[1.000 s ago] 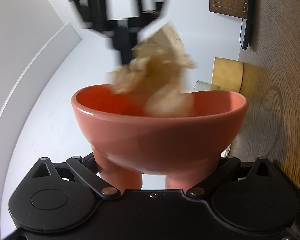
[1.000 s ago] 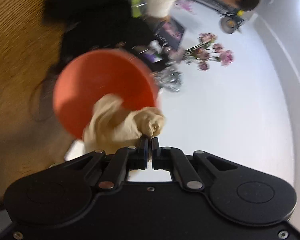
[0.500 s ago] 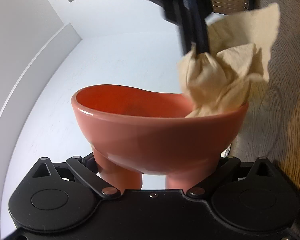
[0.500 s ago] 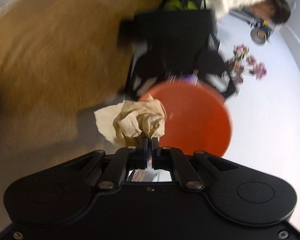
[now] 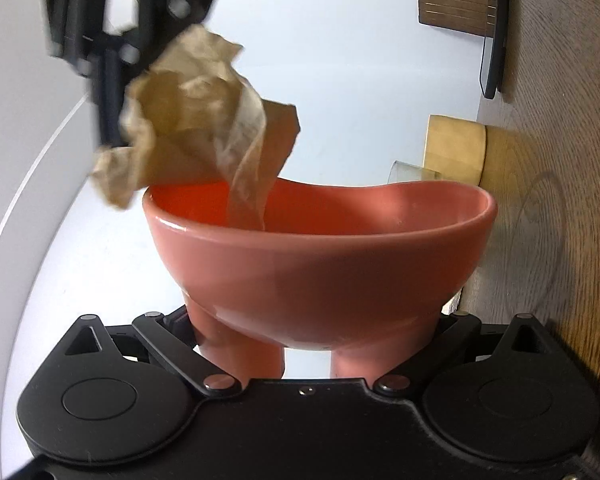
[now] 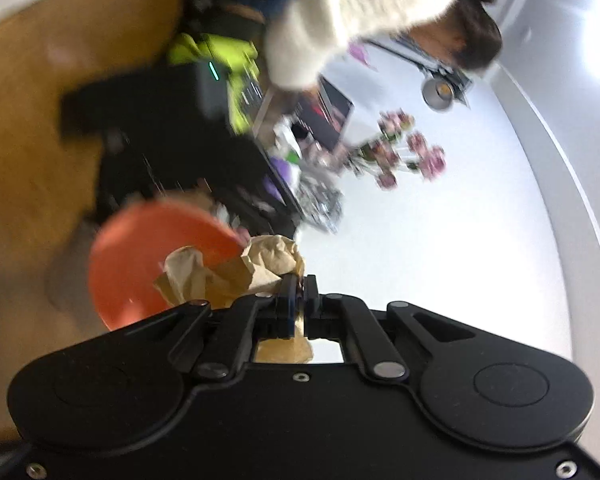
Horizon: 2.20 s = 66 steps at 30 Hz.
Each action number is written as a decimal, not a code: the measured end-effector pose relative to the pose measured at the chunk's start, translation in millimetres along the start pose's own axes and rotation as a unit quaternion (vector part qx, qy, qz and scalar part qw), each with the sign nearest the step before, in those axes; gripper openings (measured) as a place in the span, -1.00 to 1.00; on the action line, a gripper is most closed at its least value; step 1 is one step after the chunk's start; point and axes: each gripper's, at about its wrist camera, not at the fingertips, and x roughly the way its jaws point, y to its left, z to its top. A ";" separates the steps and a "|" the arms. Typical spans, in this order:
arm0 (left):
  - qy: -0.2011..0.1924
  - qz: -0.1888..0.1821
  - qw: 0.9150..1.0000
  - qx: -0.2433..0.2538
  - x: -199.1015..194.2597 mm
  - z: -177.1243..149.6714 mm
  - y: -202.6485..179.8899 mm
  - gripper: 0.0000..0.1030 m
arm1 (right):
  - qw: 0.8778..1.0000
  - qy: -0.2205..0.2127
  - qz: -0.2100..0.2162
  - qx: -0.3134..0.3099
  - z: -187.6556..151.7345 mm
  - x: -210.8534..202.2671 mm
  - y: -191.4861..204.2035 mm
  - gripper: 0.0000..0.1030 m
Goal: Clean bowl
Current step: 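Wipe the towel back and forth inside the bowl with the right gripper, then wipe the bowl's outer rim and inside again with the right gripper's towel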
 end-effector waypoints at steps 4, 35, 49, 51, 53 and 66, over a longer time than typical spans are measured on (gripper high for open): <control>0.000 0.000 1.000 0.000 -0.1 0.2 -0.1 0.88 | 0.999 0.034 0.012 0.014 -20.7 11.0 8.0 -0.97; 0.000 0.000 1.000 0.000 -0.1 0.6 -0.5 0.88 | 0.998 -0.054 -0.023 0.002 46.0 -21.4 -2.7 -0.97; 0.000 0.000 1.000 0.000 -0.2 0.8 -0.6 0.88 | 0.994 0.088 0.038 0.042 -32.8 50.6 8.2 -0.97; 0.000 0.000 1.000 0.000 -0.2 0.9 -0.6 0.88 | 0.993 0.094 0.057 0.048 -36.3 49.8 21.0 -0.97; 0.000 0.000 1.000 0.000 -0.3 0.9 -0.7 0.88 | 0.991 0.099 0.079 0.046 -36.7 46.6 35.5 -0.97; 0.000 0.000 1.000 0.000 -0.1 1.0 -0.7 0.88 | 0.986 0.019 0.166 -0.020 13.1 -8.8 90.6 -0.97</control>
